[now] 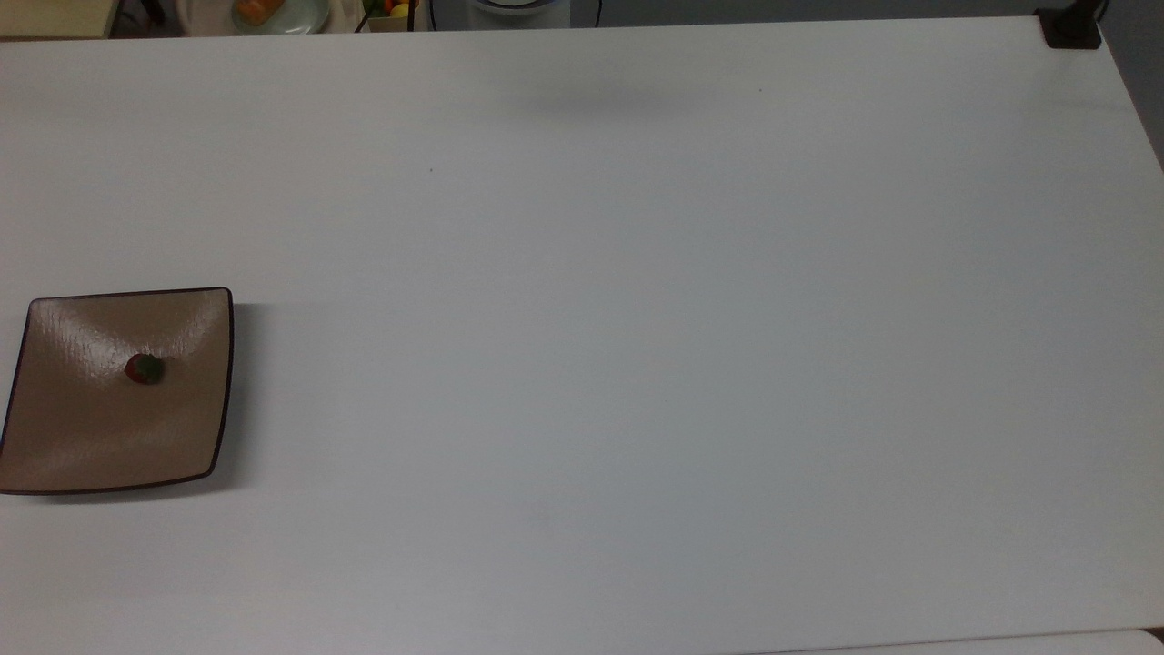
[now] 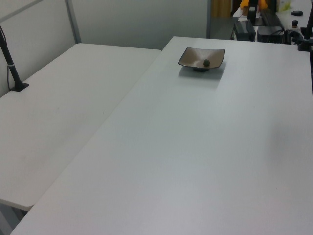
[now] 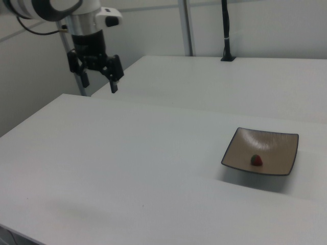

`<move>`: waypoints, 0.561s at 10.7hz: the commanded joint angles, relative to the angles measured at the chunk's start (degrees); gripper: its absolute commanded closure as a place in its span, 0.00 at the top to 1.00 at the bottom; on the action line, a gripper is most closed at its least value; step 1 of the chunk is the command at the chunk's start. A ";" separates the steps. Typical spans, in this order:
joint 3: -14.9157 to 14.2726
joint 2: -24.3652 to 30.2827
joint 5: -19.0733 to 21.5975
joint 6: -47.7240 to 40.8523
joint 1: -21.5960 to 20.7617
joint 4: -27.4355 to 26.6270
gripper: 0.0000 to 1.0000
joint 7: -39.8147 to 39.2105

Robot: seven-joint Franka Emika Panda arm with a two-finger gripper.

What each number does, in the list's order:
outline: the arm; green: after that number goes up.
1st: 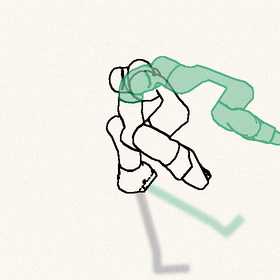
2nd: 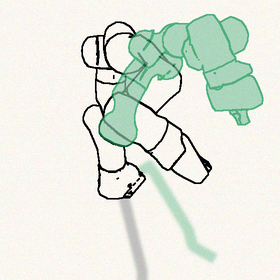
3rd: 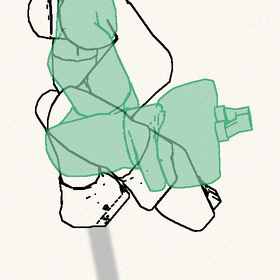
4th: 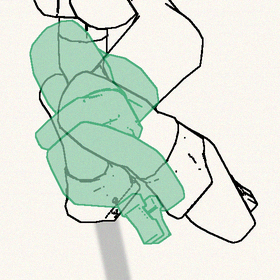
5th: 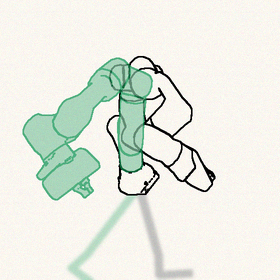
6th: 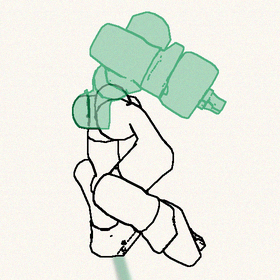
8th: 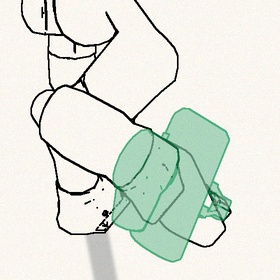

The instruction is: Strawberries on a ceramic plate

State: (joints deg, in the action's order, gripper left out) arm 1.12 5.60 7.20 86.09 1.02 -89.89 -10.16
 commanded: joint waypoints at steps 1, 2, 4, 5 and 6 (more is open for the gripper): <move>3.10 -1.36 -3.68 5.37 -2.06 -2.04 1.00 3.21; 2.93 -2.86 -3.77 7.31 -2.34 -2.04 1.00 2.95; 1.35 -4.18 -4.47 10.57 -4.08 -2.30 1.00 2.51; -1.79 -4.97 -4.91 11.54 -6.53 -2.57 1.00 2.60; -3.47 -4.89 -5.00 11.81 -8.91 -2.57 1.00 2.69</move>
State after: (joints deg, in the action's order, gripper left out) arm 2.70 0.69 3.46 95.93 -2.19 -91.75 -7.70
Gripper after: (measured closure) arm 0.000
